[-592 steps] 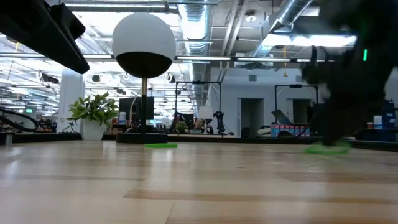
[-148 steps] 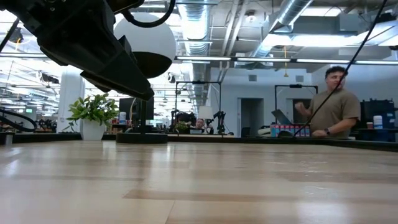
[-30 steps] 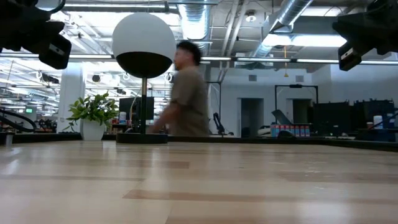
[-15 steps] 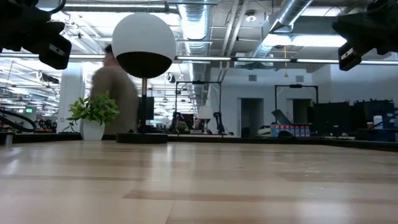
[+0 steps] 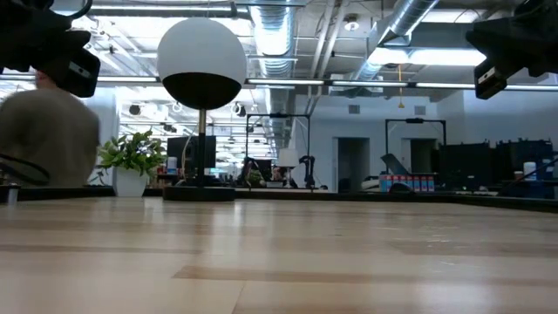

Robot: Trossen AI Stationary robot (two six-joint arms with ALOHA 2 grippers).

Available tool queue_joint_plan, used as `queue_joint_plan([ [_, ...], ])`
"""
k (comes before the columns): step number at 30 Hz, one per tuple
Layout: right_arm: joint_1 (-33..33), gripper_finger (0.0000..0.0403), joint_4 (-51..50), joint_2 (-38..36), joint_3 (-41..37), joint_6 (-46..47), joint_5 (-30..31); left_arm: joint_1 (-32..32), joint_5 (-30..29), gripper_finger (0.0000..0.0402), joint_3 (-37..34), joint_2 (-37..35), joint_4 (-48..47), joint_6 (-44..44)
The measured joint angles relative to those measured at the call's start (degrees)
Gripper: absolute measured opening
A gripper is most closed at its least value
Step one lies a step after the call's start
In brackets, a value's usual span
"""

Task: Pick and place items into bin
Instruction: Return to Home Position

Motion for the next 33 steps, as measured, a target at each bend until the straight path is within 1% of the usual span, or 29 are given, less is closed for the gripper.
queue_joint_plan([
  [33, 0.0, 0.0048, 0.0, 0.0, 0.0, 0.0, 0.0, 0.0, 0.0, 0.008, 0.0, 0.0, 0.0, 0.3],
])
